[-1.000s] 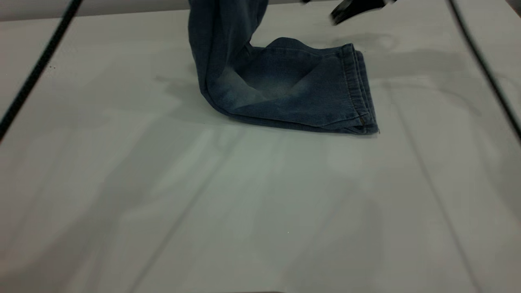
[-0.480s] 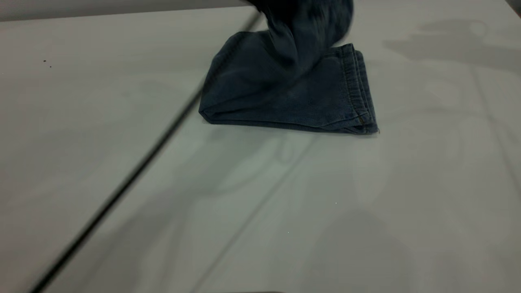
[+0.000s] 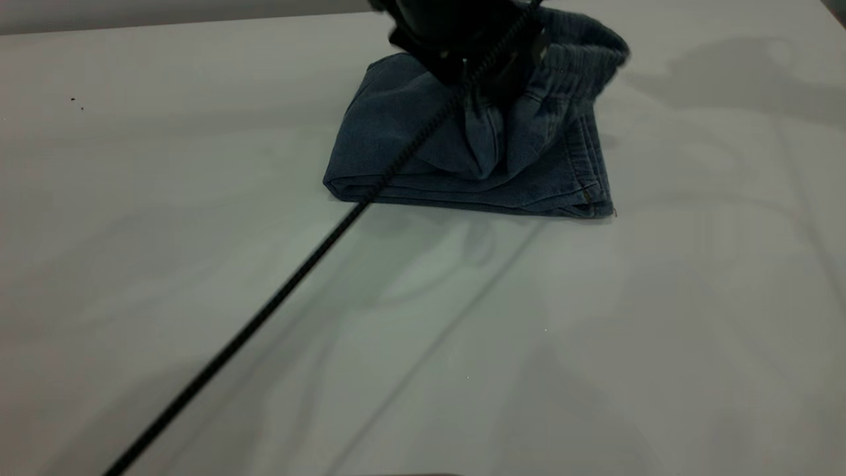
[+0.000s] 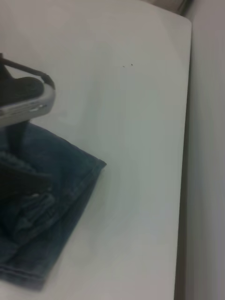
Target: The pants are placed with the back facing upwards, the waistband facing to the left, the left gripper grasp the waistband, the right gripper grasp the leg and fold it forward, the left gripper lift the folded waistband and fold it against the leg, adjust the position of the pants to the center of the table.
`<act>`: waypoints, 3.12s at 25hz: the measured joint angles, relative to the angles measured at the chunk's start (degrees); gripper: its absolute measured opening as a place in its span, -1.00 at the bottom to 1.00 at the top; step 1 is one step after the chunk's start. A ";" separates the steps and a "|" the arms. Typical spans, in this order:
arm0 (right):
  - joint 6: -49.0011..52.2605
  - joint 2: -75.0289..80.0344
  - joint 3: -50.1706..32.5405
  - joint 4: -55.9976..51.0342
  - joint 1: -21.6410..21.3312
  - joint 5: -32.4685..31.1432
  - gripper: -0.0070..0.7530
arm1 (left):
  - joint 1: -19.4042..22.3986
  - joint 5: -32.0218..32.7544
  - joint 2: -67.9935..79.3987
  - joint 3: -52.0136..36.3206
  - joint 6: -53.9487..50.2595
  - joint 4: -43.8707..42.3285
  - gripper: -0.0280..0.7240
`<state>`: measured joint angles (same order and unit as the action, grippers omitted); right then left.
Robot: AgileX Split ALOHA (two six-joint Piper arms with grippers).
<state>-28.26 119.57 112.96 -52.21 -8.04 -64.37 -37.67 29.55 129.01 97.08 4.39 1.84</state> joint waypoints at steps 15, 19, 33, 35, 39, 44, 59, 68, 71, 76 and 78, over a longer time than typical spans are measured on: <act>1.27 -0.24 0.00 3.85 8.19 0.77 0.30 | 3.42 18.82 -12.13 10.62 -14.00 -34.15 0.68; 3.21 -0.24 0.00 7.52 12.34 0.65 0.30 | 7.94 21.28 -14.43 10.62 -14.83 -34.58 0.61; 32.08 14.23 0.00 38.90 34.40 3.27 0.30 | 13.55 23.55 -19.44 10.62 -15.03 -34.21 0.60; 34.25 16.89 0.00 39.74 35.47 5.29 0.30 | 13.55 23.55 -19.44 10.62 -15.03 -33.88 0.60; 38.22 21.03 0.00 42.39 35.61 6.63 0.30 | 13.55 23.87 -19.44 10.62 -15.10 -33.62 0.60; 39.02 23.32 0.00 42.43 35.82 2.23 0.30 | 13.55 23.89 -19.44 10.62 -15.17 -33.62 0.60; 33.21 19.52 0.00 45.21 41.21 -4.74 0.22 | 13.55 23.93 -19.44 10.62 -15.17 -33.62 0.60; 43.91 19.19 0.20 47.09 41.23 11.45 0.18 | 13.55 23.93 -19.44 10.51 -15.17 -33.62 0.60; 48.06 22.71 0.20 49.28 41.23 13.16 0.18 | 13.55 23.93 -19.44 10.51 -15.17 -33.62 0.60; 49.66 25.22 0.44 50.90 41.23 11.87 0.18 | 13.55 23.93 -19.44 10.51 -15.17 -33.60 0.60; 49.38 25.29 0.56 50.89 41.35 10.17 0.18 | 13.55 23.93 -19.44 10.51 -15.17 -33.60 0.60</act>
<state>21.13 144.86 113.52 -1.31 33.31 -54.19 -24.12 53.48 109.57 107.59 -10.78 -31.76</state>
